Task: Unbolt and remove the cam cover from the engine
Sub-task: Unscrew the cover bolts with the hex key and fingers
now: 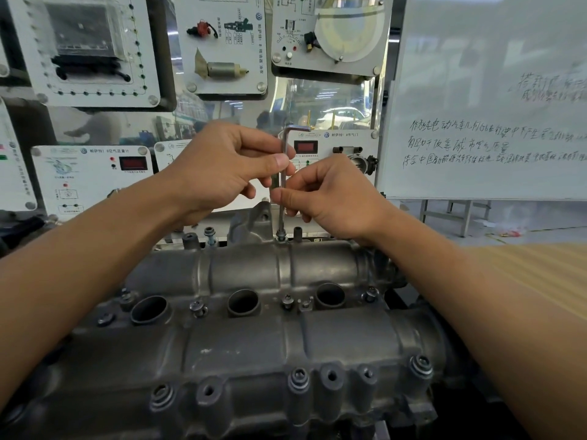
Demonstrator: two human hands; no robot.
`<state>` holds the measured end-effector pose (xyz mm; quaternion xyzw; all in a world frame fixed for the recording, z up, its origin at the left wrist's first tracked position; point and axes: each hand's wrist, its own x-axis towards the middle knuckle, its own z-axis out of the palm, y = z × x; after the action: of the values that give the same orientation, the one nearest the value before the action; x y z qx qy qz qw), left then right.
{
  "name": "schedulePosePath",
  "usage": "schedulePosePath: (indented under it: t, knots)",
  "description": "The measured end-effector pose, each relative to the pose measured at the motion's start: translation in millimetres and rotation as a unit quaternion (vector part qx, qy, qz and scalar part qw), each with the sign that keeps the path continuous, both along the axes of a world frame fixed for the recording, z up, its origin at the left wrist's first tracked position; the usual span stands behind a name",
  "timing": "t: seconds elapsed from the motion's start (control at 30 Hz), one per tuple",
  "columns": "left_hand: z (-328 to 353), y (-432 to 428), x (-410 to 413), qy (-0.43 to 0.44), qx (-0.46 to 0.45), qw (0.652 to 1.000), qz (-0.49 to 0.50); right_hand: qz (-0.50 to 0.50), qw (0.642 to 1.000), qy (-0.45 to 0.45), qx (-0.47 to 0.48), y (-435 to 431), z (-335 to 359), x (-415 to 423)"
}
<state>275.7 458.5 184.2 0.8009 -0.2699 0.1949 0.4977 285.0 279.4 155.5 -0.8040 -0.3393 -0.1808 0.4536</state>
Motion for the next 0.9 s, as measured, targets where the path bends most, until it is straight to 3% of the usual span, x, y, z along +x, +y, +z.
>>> schedulePosePath:
  t: [0.3,0.47,0.63,0.8,0.9]
  knots:
    - [2.6,-4.2,-2.5,0.016,-0.055,0.998,0.003,0.004,1.000,0.005,-0.009,0.0,0.6,0.2]
    - [6.8,-3.6,-5.6,0.063,-0.107,0.991,-0.056,0.027,0.999,0.012,-0.021,0.5,0.1,1.1]
    - [16.5,-0.5,-0.2,0.148,-0.083,0.980,-0.099,0.026,0.999,0.020,-0.014,-0.3,1.0,-2.5]
    - [43.7,5.3,8.9,0.171,0.005,0.979,-0.107,0.020,0.999,0.027,-0.030,-1.6,1.8,-2.3]
    - [46.4,6.2,10.2,0.182,-0.008,0.977,-0.115,0.018,0.999,0.024,-0.031,-2.2,1.1,-1.0]
